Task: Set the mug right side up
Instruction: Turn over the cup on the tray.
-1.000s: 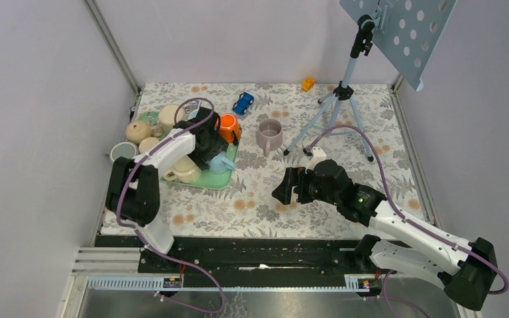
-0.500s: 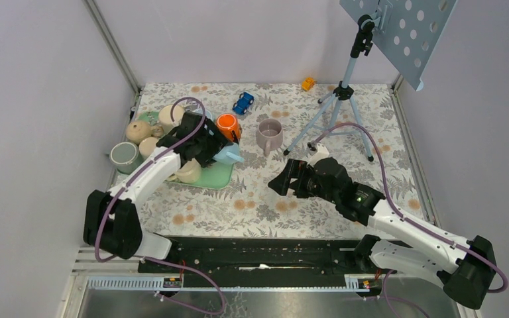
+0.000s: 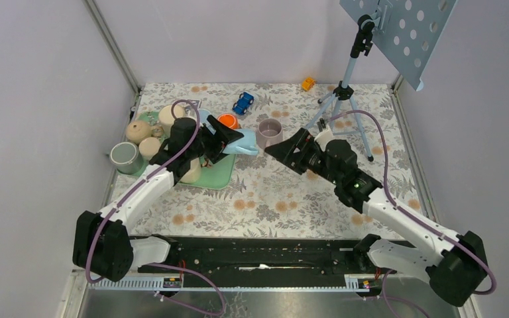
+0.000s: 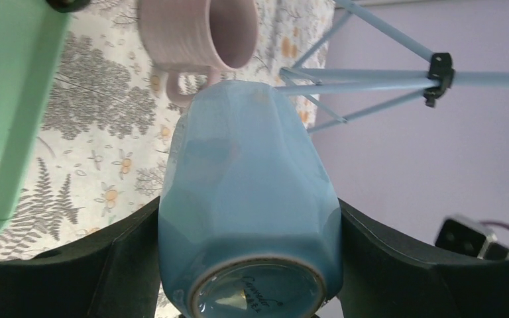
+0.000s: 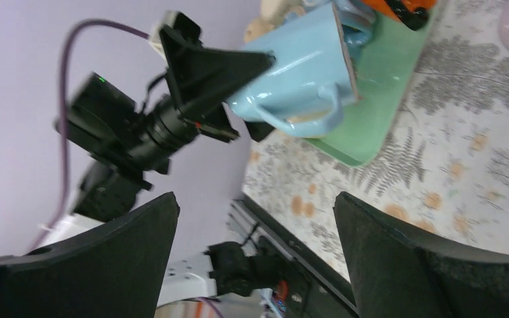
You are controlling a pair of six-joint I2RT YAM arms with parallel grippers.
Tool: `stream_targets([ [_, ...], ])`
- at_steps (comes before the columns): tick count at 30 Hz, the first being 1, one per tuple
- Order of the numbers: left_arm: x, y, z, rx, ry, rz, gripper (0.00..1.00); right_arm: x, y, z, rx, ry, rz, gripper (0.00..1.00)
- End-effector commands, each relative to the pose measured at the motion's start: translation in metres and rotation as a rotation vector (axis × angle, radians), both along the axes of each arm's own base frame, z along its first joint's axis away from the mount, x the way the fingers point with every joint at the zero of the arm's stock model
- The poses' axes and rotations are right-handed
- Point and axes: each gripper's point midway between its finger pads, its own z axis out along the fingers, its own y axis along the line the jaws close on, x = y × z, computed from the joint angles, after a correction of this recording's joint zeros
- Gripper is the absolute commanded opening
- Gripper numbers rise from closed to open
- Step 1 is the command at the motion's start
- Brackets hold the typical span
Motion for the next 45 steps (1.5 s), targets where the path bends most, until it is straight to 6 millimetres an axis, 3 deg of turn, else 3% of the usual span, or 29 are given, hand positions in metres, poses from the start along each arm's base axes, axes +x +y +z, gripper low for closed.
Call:
stream_targets([
  [1,-0.001,-0.017,0.083,-0.182,-0.270,-0.088,0.00,0.007,0.012,0.041,0.247,-0.005,0.113,0.93],
  [11,-0.019,-0.028,0.104,-0.278,-0.349,-0.188,0.00,0.016,0.016,0.026,0.359,0.088,0.166,0.89],
  [15,-0.022,-0.031,0.111,-0.304,-0.369,-0.217,0.00,0.018,0.021,0.021,0.364,0.120,0.183,0.82],
  [20,-0.030,-0.039,0.119,-0.338,-0.408,-0.270,0.00,0.019,0.025,0.027,0.415,0.137,0.206,0.77],
  [32,-0.041,-0.057,0.128,-0.390,-0.476,-0.348,0.00,0.018,0.031,0.045,0.541,0.168,0.259,0.56],
  [41,-0.038,-0.073,0.120,-0.428,-0.463,-0.370,0.00,0.015,0.031,0.051,0.576,0.171,0.284,0.41],
  [45,-0.036,-0.079,0.120,-0.435,-0.462,-0.379,0.00,0.011,0.029,0.050,0.569,0.170,0.281,0.40],
])
